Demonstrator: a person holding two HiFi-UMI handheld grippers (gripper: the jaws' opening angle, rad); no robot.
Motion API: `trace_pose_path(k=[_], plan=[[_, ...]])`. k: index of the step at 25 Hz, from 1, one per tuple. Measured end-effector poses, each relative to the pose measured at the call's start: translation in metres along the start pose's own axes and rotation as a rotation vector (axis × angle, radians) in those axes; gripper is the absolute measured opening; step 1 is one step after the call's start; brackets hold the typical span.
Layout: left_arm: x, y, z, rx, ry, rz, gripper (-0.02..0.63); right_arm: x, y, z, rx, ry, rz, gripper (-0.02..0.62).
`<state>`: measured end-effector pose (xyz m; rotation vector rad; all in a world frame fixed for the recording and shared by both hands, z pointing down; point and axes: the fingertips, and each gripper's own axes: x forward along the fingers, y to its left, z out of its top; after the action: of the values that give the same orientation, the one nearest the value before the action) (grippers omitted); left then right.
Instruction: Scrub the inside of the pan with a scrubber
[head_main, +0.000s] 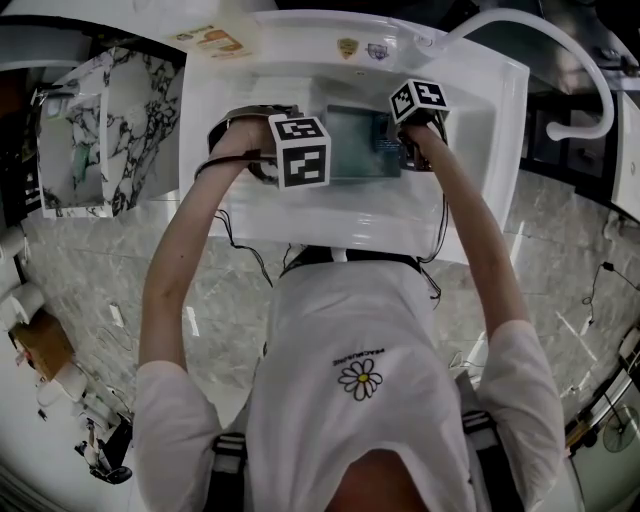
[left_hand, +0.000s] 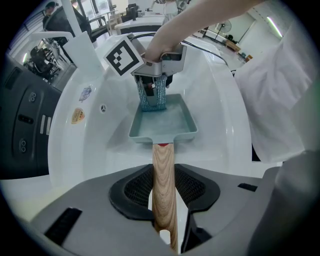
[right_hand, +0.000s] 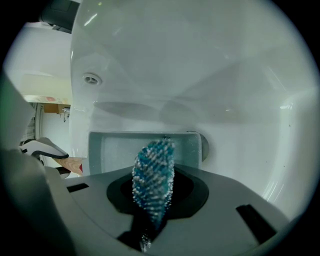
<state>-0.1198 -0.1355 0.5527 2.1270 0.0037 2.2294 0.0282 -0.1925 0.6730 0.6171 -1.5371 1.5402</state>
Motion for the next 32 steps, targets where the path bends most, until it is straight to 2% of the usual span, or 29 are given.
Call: trace_pose_path(k=[8,21,26,32], plan=[[0.001,0.003,-0.002,-0.006,-0.004,-0.004,0.140,0.000,0.040,0.005,-0.029,-0.014,0.084,0.055],[0.003,0.001,-0.003,-0.007,-0.010,-0.024,0.140,0.002,0.113,0.007,-0.018,-0.024,0.289,0.055],[0.004,0.001,-0.004,-0.006,-0.009,-0.025,0.140,0.003,0.126,0.008,-0.023,-0.020,0.327,0.055],[0.005,0.001,-0.004,-0.001,-0.007,-0.025,0.140,-0.001,0.125,0.006,-0.042,-0.024,0.314,0.057]])
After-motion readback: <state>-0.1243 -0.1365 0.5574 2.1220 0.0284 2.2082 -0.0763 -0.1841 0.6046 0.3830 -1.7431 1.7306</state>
